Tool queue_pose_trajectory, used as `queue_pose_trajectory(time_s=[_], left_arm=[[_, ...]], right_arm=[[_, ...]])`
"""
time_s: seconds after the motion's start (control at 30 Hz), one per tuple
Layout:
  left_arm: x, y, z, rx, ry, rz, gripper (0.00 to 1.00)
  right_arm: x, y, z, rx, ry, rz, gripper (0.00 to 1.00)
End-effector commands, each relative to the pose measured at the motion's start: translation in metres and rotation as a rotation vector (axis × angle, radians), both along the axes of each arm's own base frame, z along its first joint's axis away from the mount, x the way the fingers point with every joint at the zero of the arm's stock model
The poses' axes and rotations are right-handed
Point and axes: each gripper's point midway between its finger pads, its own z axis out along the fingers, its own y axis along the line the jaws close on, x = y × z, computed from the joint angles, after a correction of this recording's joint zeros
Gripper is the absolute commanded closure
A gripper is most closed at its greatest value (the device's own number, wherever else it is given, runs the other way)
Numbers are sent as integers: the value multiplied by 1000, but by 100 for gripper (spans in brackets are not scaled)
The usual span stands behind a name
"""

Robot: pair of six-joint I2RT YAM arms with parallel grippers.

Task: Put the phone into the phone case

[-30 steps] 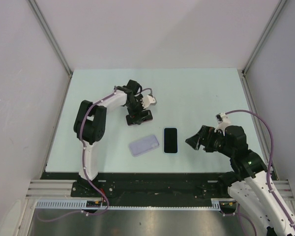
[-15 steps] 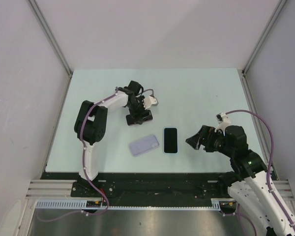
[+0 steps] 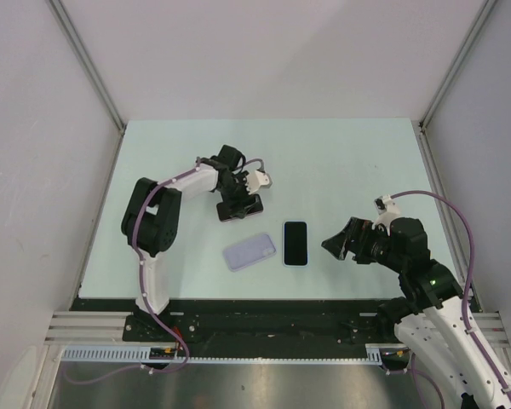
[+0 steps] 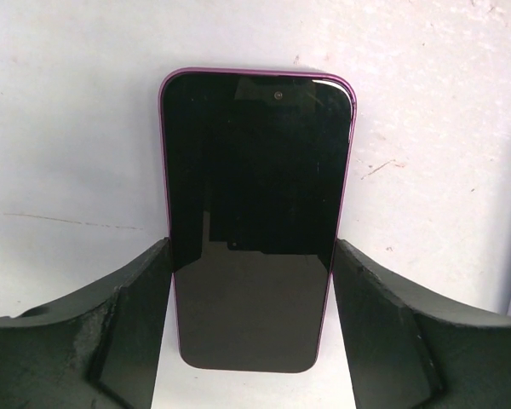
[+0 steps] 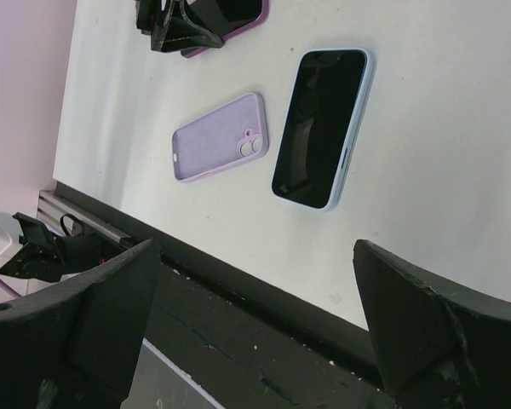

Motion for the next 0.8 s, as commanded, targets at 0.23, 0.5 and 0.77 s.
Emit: queue_pose_trajectory(time_s=[0.23, 0.5, 0.77], left_arm=[[-28, 8, 23, -11, 27, 76, 42], [-43, 8, 67, -60, -39, 144, 41], [-88, -6, 70, -70, 27, 176, 42]], right_arm=[[-3, 2, 23, 29, -60, 20, 0], [-5, 2, 24, 41, -60, 20, 0], [-5, 3, 27, 53, -66, 22, 0]])
